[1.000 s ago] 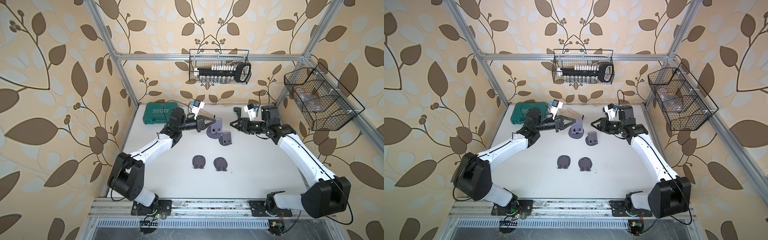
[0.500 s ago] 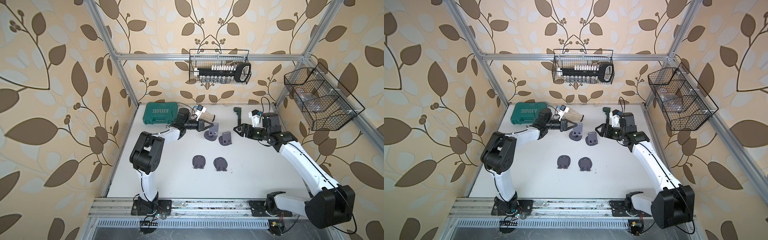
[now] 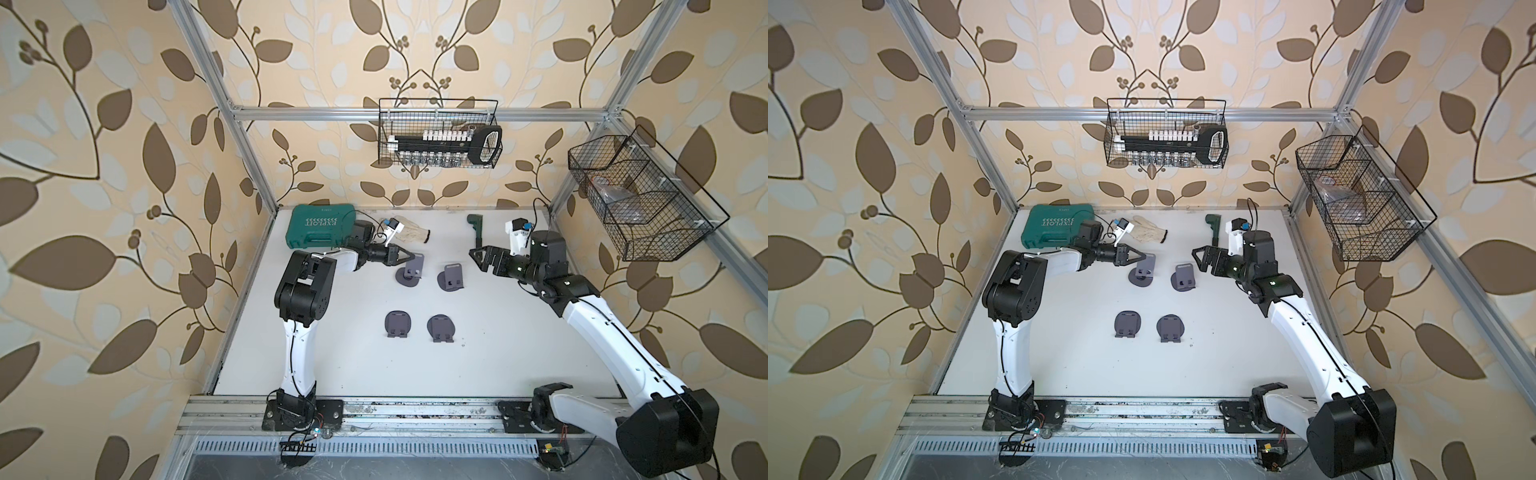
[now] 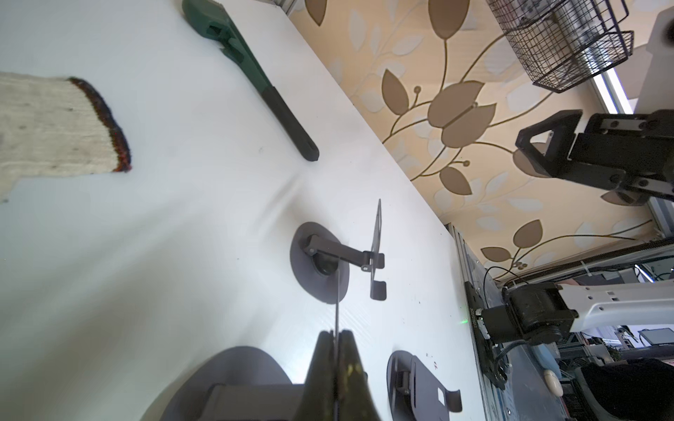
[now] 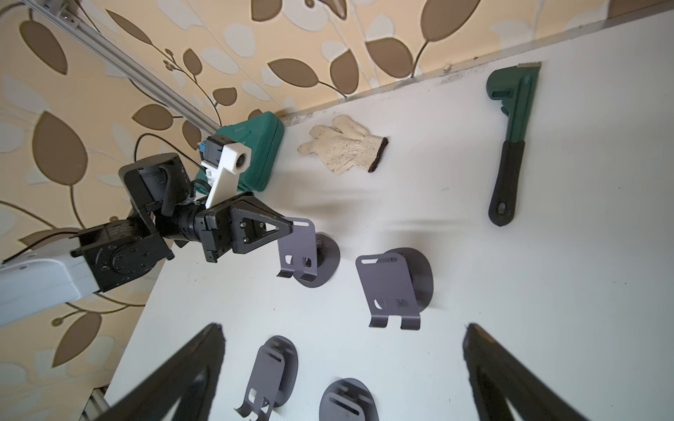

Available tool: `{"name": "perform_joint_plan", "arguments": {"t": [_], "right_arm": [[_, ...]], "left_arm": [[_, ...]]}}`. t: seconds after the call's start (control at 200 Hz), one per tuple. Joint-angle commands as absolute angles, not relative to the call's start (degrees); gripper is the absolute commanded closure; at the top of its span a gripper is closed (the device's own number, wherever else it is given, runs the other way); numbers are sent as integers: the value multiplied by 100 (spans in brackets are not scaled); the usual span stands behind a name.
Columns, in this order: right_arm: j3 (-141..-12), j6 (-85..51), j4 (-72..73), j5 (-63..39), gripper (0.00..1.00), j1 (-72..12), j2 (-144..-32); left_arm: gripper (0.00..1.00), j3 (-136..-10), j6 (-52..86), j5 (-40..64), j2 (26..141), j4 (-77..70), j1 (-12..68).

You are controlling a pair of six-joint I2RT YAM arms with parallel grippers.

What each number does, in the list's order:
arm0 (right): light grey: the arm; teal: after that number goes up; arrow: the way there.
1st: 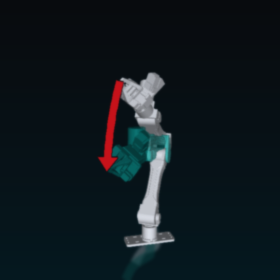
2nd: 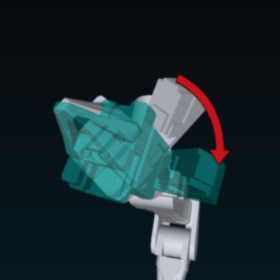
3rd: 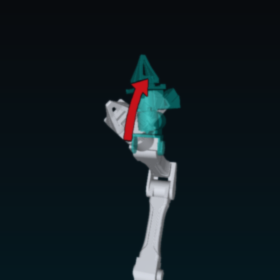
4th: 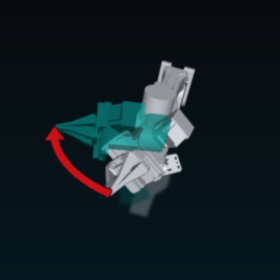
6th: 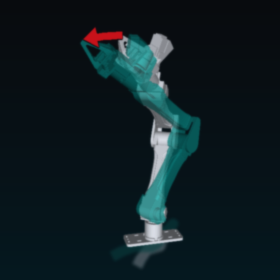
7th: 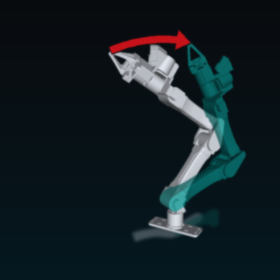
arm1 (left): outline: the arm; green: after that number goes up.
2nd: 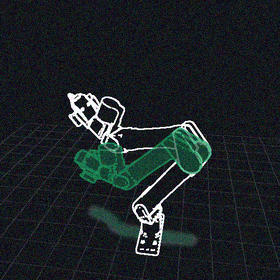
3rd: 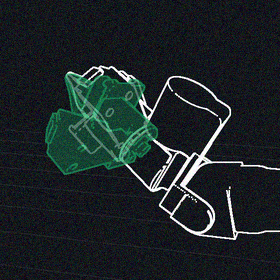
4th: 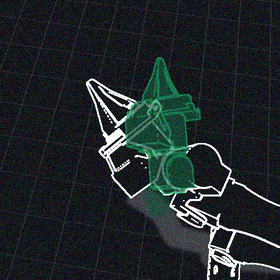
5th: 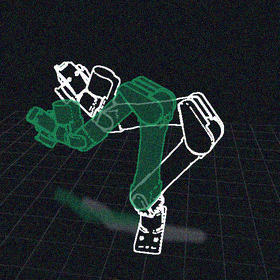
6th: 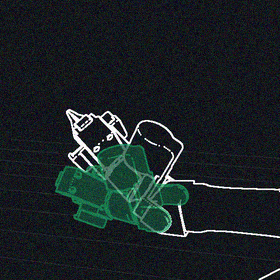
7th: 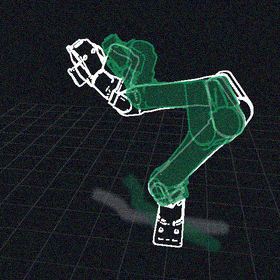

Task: Open the phone stand
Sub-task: Place the phone stand at the center of the board.

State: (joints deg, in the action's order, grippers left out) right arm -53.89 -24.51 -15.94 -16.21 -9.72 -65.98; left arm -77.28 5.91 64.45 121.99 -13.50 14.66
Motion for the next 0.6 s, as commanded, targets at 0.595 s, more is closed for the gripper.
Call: {"name": "perform_joint_plan", "arguments": {"t": [0.595], "right_arm": [[-5360, -2496, -1898, -1560, 10, -969, -6175]], "left_arm": [[61, -7363, 576, 5314, 11423, -791, 1297]]}}
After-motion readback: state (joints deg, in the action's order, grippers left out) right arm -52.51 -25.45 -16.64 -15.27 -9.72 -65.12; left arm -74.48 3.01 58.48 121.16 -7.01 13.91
